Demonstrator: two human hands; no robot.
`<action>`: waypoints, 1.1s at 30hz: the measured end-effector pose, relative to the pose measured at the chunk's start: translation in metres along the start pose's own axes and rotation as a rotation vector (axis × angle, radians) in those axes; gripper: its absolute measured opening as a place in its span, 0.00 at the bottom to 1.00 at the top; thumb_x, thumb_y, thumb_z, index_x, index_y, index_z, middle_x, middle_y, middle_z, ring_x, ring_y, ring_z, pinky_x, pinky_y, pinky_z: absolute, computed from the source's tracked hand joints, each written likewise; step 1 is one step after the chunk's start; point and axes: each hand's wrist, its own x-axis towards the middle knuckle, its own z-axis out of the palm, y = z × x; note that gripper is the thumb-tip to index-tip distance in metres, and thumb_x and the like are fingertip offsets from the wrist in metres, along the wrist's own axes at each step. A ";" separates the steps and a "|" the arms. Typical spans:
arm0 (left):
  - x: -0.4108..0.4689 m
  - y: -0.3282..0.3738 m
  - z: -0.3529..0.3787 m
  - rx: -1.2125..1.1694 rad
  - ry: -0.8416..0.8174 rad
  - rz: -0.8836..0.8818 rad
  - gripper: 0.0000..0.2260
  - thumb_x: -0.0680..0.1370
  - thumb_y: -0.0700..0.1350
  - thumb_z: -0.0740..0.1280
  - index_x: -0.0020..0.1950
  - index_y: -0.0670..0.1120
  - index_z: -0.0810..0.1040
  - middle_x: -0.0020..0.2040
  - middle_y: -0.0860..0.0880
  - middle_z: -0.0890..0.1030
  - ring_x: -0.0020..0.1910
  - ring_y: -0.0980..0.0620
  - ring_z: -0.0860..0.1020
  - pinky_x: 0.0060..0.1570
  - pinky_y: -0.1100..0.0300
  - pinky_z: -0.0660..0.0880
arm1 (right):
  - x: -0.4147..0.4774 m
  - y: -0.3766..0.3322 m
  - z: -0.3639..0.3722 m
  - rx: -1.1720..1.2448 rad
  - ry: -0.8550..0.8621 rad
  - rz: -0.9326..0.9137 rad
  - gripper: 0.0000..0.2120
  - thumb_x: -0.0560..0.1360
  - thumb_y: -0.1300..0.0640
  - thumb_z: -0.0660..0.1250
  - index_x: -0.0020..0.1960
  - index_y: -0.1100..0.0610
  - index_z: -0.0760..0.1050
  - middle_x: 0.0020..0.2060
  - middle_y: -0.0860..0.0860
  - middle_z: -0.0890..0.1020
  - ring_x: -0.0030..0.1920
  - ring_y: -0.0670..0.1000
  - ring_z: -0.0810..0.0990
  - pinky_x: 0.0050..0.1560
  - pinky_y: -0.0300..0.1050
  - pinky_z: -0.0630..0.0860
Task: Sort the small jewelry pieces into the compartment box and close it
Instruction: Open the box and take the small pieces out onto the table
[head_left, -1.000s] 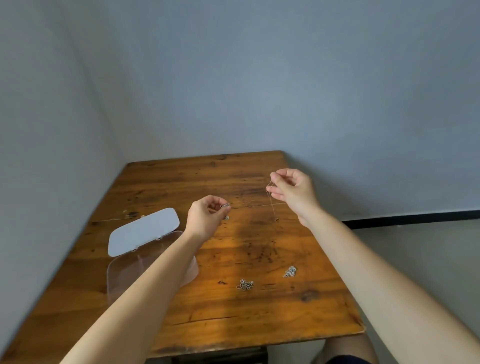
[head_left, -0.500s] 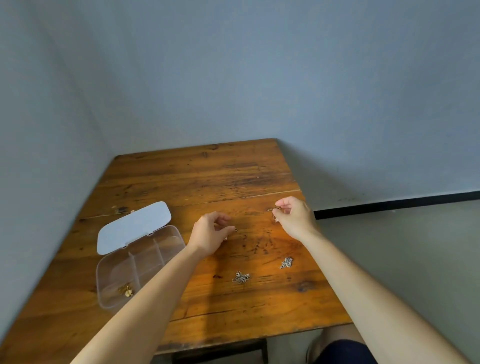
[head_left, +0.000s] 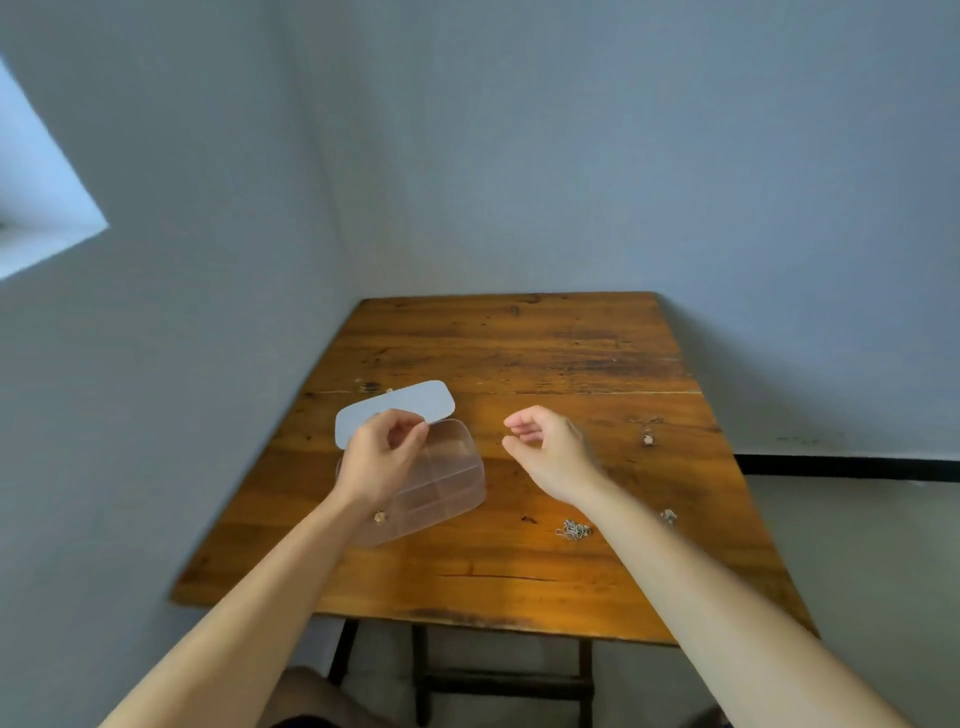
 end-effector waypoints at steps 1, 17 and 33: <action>-0.005 -0.009 -0.010 0.020 0.036 -0.025 0.06 0.79 0.48 0.68 0.53 0.49 0.82 0.49 0.51 0.82 0.49 0.53 0.80 0.43 0.66 0.75 | -0.003 -0.008 0.012 0.001 -0.020 -0.028 0.09 0.78 0.53 0.68 0.57 0.49 0.77 0.53 0.44 0.80 0.55 0.45 0.78 0.57 0.44 0.77; -0.038 -0.114 -0.028 0.072 0.195 -0.208 0.16 0.81 0.59 0.58 0.60 0.54 0.80 0.51 0.57 0.83 0.54 0.52 0.78 0.49 0.56 0.74 | -0.003 -0.055 0.102 -0.460 -0.500 -0.354 0.29 0.72 0.42 0.73 0.70 0.48 0.72 0.65 0.47 0.76 0.64 0.51 0.74 0.65 0.52 0.72; -0.035 -0.129 -0.023 0.102 0.225 -0.165 0.23 0.80 0.67 0.50 0.58 0.59 0.80 0.50 0.59 0.83 0.53 0.51 0.79 0.51 0.44 0.78 | 0.013 -0.055 0.133 -0.522 -0.738 -0.427 0.20 0.76 0.49 0.71 0.67 0.46 0.76 0.61 0.48 0.80 0.57 0.51 0.78 0.57 0.49 0.77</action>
